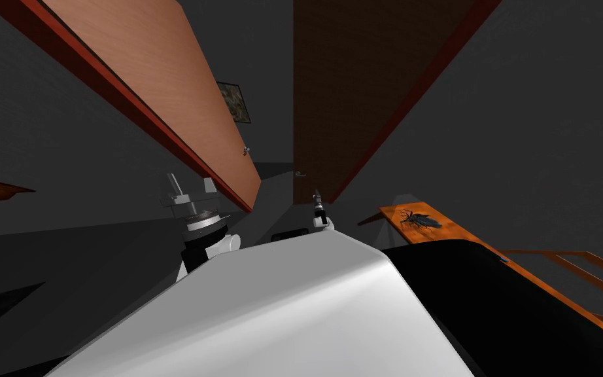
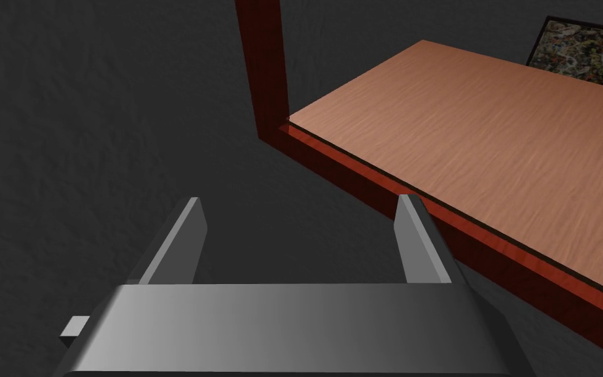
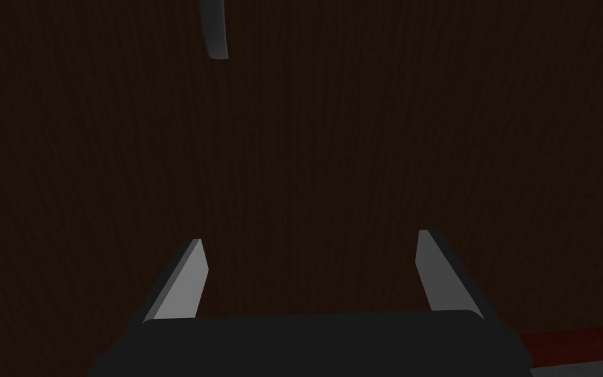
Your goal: Push the door open
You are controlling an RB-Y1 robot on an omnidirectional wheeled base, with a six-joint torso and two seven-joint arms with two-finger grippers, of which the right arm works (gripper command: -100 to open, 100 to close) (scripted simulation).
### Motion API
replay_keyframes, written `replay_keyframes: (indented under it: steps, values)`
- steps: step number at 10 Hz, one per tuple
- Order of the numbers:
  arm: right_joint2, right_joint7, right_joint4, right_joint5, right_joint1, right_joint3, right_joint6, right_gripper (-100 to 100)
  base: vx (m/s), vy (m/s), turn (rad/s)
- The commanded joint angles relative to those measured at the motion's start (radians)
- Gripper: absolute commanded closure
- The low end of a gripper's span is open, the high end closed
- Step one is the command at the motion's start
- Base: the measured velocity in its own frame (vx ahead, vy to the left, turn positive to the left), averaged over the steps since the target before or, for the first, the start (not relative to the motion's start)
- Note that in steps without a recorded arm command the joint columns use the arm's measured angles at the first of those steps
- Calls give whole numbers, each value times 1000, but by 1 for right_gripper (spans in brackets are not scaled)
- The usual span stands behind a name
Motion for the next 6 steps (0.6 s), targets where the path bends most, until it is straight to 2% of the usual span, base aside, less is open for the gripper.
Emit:
replay_keyframes:
  steps: [1,6]
  values:
    - [5,0,35,2,-12,-2,-10,-100,85,15,15]
    - [34,2,155,11,-54,-10,-42,-100,138,15,21]
